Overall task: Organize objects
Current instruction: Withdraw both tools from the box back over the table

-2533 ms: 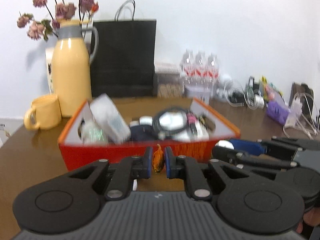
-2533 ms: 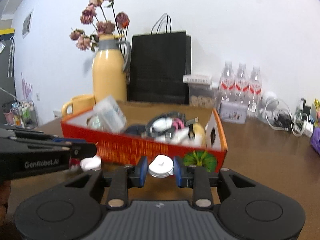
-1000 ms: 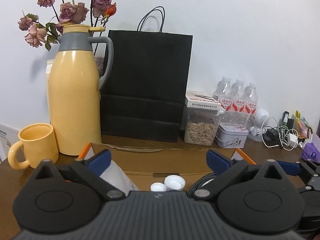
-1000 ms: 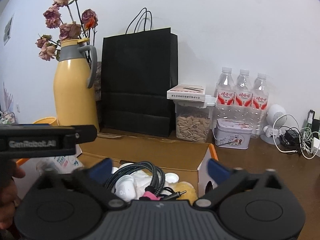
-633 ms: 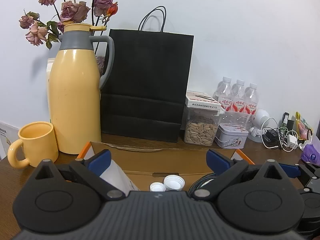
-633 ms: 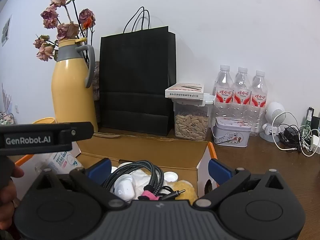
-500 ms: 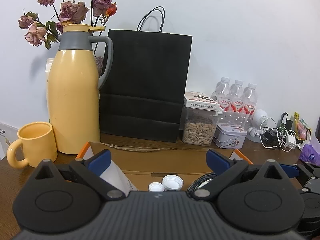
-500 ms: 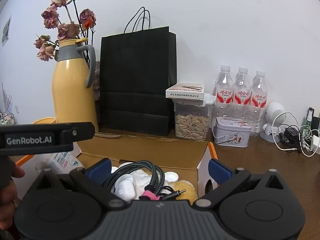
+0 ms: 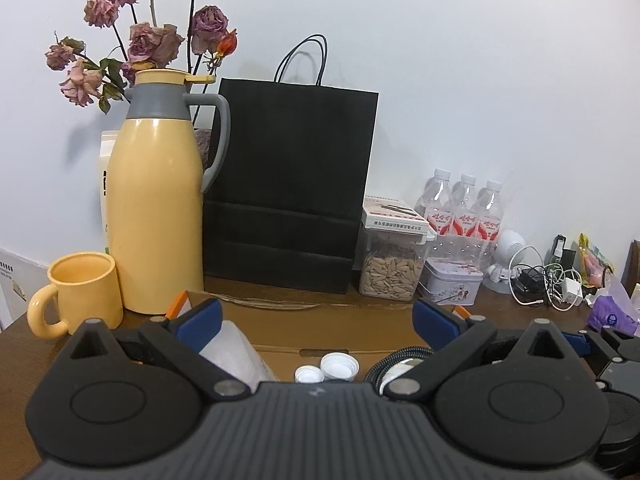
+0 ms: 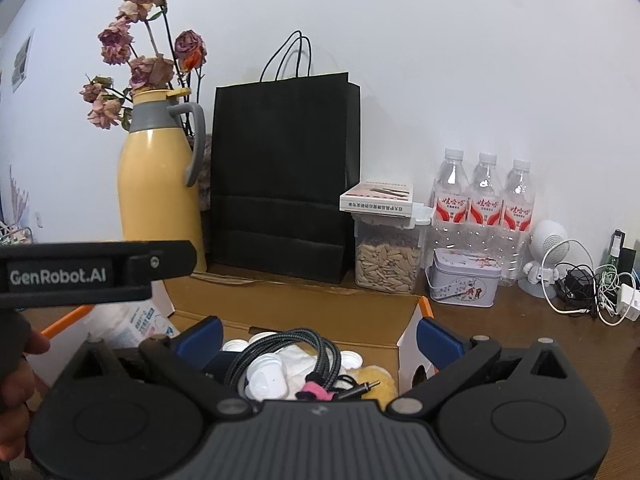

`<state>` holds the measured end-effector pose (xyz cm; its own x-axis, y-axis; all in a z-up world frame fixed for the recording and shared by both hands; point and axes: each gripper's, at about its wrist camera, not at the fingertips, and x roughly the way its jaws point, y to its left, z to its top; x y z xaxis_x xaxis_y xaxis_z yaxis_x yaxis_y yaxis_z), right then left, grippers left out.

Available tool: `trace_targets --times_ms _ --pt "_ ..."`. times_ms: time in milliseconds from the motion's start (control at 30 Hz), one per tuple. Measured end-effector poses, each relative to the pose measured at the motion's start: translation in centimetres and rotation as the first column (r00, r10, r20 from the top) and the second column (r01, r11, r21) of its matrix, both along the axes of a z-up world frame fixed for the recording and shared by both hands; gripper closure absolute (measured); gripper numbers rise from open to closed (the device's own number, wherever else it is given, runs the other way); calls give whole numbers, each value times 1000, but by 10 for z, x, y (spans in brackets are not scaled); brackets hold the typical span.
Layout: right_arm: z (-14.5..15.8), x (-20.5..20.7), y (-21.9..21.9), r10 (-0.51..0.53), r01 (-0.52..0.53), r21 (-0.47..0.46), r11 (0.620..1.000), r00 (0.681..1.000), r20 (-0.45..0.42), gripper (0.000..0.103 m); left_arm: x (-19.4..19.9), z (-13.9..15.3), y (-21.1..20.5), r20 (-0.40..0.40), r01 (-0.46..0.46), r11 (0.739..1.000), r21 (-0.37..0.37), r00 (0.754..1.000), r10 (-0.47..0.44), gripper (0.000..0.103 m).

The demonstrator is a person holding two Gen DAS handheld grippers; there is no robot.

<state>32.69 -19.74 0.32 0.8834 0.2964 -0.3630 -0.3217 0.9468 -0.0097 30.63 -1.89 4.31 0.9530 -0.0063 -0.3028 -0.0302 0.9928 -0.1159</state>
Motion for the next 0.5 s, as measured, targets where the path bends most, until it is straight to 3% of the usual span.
trace_targets --times_ms 500 --pt "3 -67 8 10 -10 -23 1000 1000 -9 0 -70 2 13 -29 -12 1000 -9 1000 12 0"
